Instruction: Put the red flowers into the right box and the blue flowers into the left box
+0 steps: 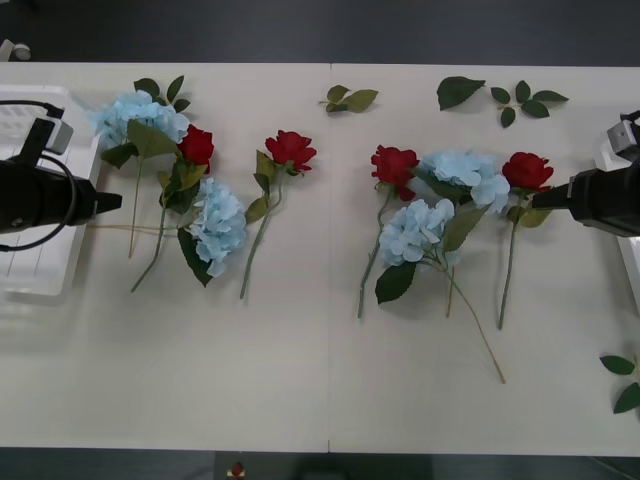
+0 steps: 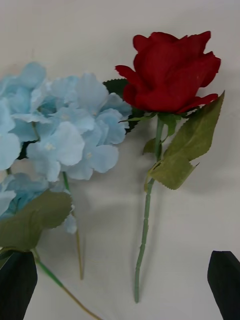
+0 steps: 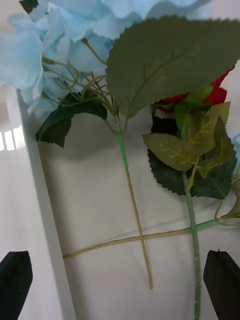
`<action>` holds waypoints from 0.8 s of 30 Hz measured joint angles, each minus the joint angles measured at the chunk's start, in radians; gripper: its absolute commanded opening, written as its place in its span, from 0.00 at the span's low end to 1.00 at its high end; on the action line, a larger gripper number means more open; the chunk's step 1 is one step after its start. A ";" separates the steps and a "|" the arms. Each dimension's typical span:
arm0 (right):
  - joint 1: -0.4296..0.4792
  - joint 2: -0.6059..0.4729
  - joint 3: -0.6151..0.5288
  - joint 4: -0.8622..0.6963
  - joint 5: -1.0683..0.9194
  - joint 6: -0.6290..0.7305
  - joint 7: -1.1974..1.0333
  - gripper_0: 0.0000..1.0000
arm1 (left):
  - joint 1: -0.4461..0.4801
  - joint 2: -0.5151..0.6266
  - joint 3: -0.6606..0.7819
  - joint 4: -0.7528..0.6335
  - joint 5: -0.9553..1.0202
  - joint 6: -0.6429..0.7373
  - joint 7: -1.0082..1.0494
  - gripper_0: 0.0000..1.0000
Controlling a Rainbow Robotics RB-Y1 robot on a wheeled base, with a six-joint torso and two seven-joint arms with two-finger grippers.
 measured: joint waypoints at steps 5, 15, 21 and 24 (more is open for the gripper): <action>-0.075 0.049 0.089 0.065 0.120 0.000 -0.061 1.00 | -0.042 -0.063 -0.021 0.070 -0.072 -0.018 0.000 1.00; -0.124 0.192 0.078 0.204 0.260 -0.011 -0.067 1.00 | -0.142 -0.163 -0.006 0.169 -0.161 -0.019 0.000 1.00; -0.188 0.208 0.176 0.302 0.264 -0.103 -0.067 1.00 | -0.161 -0.179 -0.006 0.244 -0.188 -0.068 0.000 1.00; -0.231 0.208 0.253 0.349 0.267 -0.125 -0.067 1.00 | -0.164 -0.180 -0.006 0.266 -0.201 -0.075 0.000 1.00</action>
